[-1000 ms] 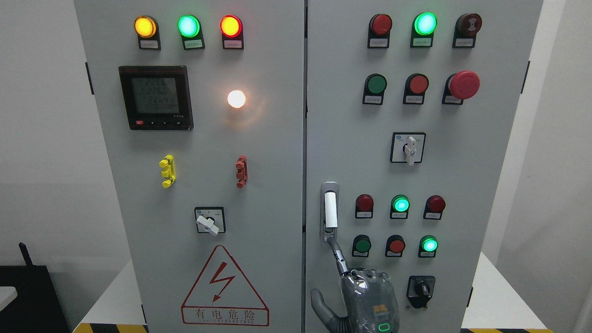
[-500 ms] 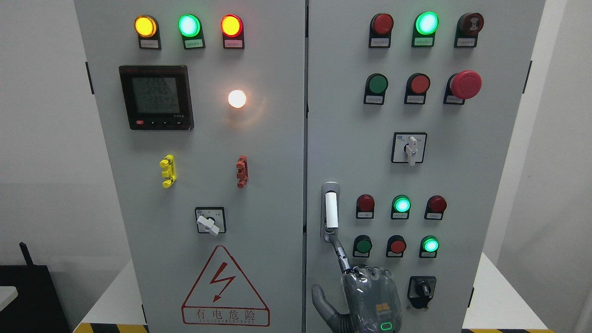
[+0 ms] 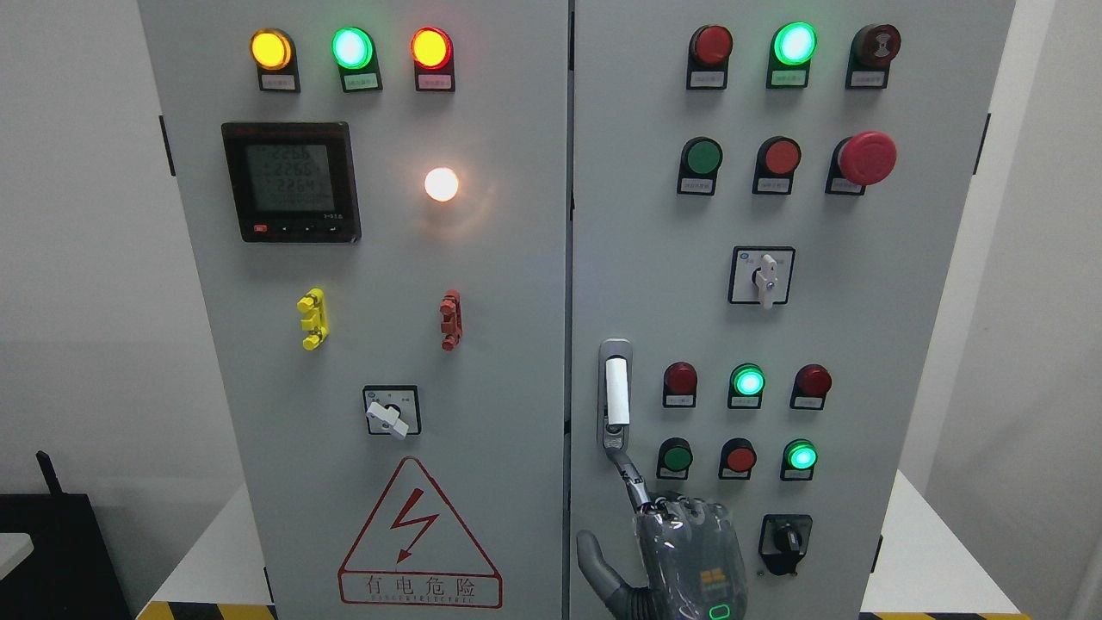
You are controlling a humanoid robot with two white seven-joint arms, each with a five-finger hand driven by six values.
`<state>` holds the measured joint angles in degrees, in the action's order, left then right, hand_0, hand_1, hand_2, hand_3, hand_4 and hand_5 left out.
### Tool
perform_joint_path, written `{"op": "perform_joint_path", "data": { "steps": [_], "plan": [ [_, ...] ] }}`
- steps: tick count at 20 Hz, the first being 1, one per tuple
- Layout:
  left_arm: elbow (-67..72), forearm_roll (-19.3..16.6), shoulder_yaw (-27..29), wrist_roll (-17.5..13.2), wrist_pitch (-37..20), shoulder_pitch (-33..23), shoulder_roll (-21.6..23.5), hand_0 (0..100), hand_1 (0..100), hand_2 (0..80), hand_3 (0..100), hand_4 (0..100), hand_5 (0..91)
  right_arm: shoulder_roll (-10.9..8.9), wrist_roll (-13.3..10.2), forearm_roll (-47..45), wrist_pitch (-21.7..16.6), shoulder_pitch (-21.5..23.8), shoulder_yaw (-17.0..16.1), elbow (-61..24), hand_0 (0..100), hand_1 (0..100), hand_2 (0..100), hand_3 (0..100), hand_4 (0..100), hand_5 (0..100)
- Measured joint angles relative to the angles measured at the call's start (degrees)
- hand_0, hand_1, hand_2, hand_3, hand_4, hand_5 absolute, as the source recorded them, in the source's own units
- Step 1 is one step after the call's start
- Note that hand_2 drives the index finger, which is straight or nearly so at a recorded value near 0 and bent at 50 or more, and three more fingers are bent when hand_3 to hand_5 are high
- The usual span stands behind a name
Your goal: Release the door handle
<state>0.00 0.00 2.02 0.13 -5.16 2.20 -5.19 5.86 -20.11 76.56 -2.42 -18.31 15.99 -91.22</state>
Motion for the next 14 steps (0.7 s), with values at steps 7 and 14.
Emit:
{"op": "perform_joint_path", "data": {
  "steps": [7,14],
  "plan": [
    [0.0,0.0,0.0,0.0,0.0,0.0,0.0,12,39,0.0,0,0,0.0,-0.05,-0.1,-3.4,-0.4,0.2,-0.3,-0.4,37,18,97,100,100,100],
    [0.0,0.0,0.0,0.0,0.0,0.0,0.0,12,39,0.0,0,0,0.0,-0.05,-0.4,-4.8,-0.5,0.3,-0.4,-0.7,34,20,99,100,100,100]
  ]
}}
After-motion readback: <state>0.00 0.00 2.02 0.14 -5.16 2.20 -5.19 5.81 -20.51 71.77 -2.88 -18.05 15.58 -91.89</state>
